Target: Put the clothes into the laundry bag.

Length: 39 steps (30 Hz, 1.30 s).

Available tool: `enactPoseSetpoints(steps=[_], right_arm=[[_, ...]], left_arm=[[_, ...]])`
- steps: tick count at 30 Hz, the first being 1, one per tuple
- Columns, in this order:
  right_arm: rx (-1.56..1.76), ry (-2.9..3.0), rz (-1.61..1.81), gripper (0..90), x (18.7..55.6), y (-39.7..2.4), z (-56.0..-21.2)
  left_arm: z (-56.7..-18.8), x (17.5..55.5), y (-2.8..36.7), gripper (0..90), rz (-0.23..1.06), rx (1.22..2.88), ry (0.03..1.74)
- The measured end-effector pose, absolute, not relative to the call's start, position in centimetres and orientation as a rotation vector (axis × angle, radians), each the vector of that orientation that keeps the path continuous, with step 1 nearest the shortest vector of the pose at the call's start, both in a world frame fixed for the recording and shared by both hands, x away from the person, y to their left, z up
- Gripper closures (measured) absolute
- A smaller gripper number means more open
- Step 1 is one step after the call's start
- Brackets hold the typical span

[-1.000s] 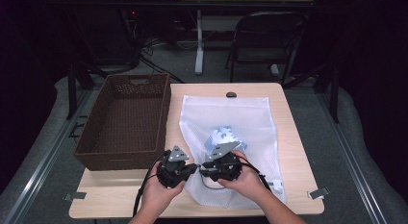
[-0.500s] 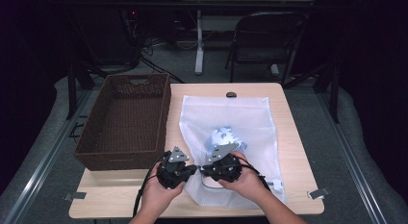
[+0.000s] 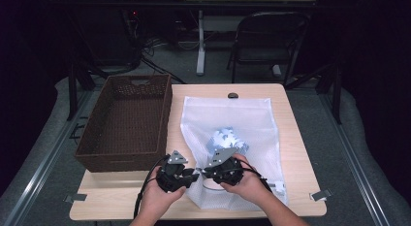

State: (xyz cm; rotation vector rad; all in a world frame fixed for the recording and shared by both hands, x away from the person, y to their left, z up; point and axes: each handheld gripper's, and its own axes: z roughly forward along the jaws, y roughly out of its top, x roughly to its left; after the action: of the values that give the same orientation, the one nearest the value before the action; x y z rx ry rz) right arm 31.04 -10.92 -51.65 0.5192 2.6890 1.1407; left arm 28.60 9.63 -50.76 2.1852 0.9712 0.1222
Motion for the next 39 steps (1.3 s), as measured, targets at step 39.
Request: enactPoseSetpoints(steps=[39], right_arm=[[0.622, 2.777, 1.265, 79.0, 32.0, -11.5, -52.3]], left_arm=[[-50.9, 28.5, 9.3, 88.3, 0.149, 2.256, 0.906]])
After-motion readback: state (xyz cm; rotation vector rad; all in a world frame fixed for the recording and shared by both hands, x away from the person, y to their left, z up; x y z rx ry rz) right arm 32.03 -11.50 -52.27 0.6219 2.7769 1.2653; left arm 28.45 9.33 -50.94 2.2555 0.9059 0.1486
